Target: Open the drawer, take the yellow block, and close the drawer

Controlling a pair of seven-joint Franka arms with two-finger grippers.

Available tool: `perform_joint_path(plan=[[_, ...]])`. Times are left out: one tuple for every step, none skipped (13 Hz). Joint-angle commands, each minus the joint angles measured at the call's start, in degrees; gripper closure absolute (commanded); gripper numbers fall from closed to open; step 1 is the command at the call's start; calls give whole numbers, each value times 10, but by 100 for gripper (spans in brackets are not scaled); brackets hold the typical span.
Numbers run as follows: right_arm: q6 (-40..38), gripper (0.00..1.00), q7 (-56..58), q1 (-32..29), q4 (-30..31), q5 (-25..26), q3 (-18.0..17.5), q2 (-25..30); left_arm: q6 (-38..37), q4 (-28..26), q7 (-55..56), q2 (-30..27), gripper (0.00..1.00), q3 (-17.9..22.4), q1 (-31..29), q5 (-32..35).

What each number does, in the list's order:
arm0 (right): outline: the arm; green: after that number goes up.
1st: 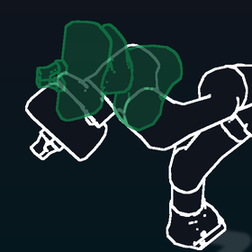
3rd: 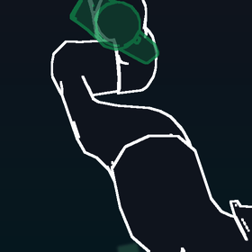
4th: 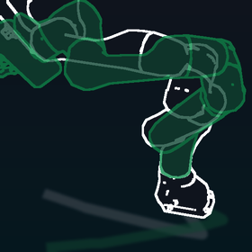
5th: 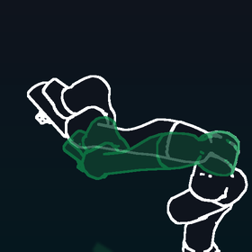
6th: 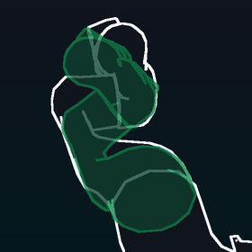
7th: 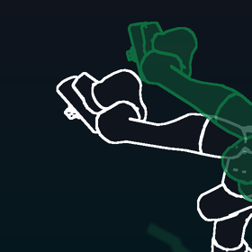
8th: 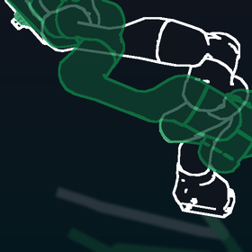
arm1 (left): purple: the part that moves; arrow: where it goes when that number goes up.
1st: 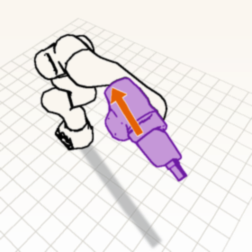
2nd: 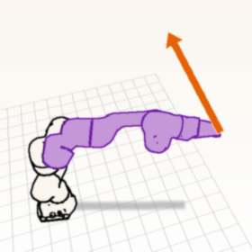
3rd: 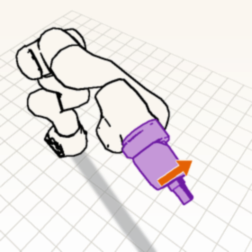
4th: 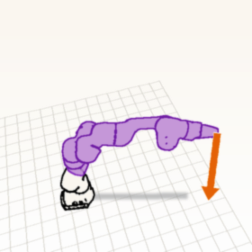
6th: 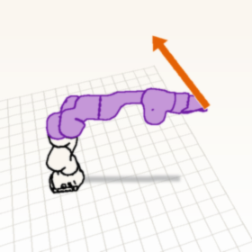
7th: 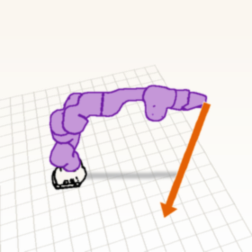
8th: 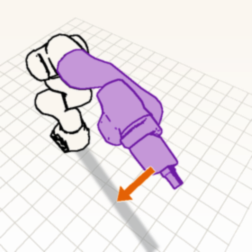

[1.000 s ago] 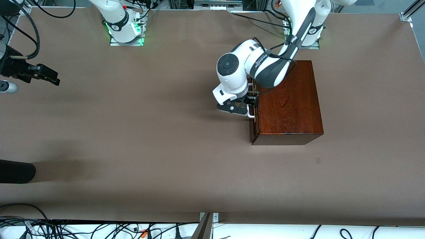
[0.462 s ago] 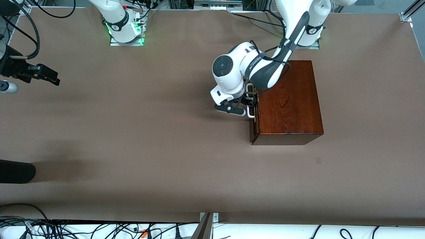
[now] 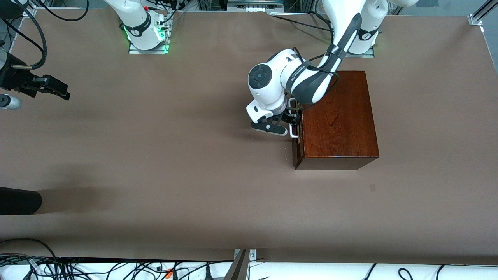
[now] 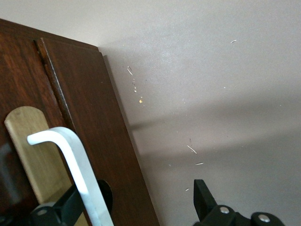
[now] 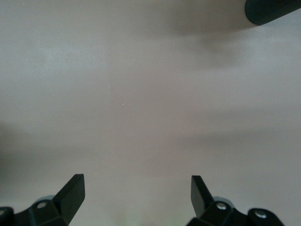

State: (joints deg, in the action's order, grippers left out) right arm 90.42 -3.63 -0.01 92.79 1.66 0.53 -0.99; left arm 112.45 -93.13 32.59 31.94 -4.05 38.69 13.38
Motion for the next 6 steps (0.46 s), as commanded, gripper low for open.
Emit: perform_joint_path(plan=[[-2, 0, 8, -10, -7, 1, -8, -1, 11, 4, 6, 12, 0, 4, 3, 21], [-2, 0, 8, -10, -7, 1, -8, -1, 11, 6, 6, 12, 0, 4, 4, 21], [-2, 0, 8, -10, -7, 1, -8, -1, 11, 6, 7, 12, 0, 4, 4, 21], [-2, 0, 9, -10, -7, 1, -8, -1, 11, 7, 7, 12, 0, 4, 4, 21], [-2, 0, 9, -10, -7, 2, -8, -1, 11, 8, 7, 12, 0, 4, 4, 21], [-2, 0, 9, -10, -7, 2, -8, -1, 13, 8, 7, 12, 0, 4, 5, 21]])
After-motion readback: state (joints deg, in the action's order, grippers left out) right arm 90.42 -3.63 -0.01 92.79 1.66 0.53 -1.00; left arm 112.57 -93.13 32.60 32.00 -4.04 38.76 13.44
